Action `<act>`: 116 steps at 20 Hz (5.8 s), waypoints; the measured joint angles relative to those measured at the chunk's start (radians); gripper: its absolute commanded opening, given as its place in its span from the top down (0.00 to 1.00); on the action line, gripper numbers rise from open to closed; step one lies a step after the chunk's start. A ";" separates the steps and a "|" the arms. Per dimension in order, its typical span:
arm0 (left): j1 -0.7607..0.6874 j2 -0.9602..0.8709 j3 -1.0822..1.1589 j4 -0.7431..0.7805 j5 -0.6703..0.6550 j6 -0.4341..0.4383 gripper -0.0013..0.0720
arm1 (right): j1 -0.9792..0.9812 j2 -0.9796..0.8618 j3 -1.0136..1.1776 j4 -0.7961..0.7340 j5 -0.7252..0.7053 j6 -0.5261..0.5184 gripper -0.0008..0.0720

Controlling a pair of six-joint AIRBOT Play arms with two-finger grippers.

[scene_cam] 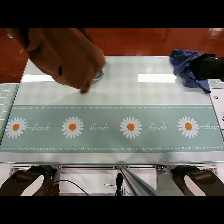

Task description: Fold the shirts.

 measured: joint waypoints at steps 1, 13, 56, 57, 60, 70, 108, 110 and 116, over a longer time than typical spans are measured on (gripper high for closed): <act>-0.044 -0.004 0.002 -0.006 0.015 0.000 0.94 | 0.000 0.016 0.000 0.000 -0.001 0.001 0.14; -0.342 -0.039 -0.661 -0.009 0.025 -0.072 0.93 | 0.000 0.038 -0.042 0.027 0.019 0.026 0.14; 0.035 -0.627 -0.583 -0.621 -0.526 0.438 0.94 | 0.134 -0.506 -0.642 0.827 -0.112 -0.315 0.16; 0.035 -0.627 -0.581 -0.621 -0.527 0.437 0.94 | 0.148 -0.530 -0.626 0.834 -0.112 -0.320 0.36; 0.035 -0.627 -0.580 -0.621 -0.528 0.437 0.94 | 0.190 -0.584 -0.580 0.839 -0.135 -0.336 0.96; 0.140 -0.447 -0.311 -0.624 -0.459 0.386 0.94 | 0.043 -0.520 -0.023 0.735 -0.011 -0.345 0.96; 0.120 -0.123 -0.577 0.204 -0.177 -0.156 0.27 | -0.127 -0.158 -0.351 0.080 0.011 0.068 0.96; 0.112 -0.203 -0.578 0.156 -0.156 -0.157 0.02 | -0.172 -0.284 -0.340 0.117 -0.044 0.068 0.40; 0.198 -0.310 -0.499 0.219 -0.316 -0.104 0.03 | -0.382 -0.452 -0.217 0.319 0.003 -0.103 0.12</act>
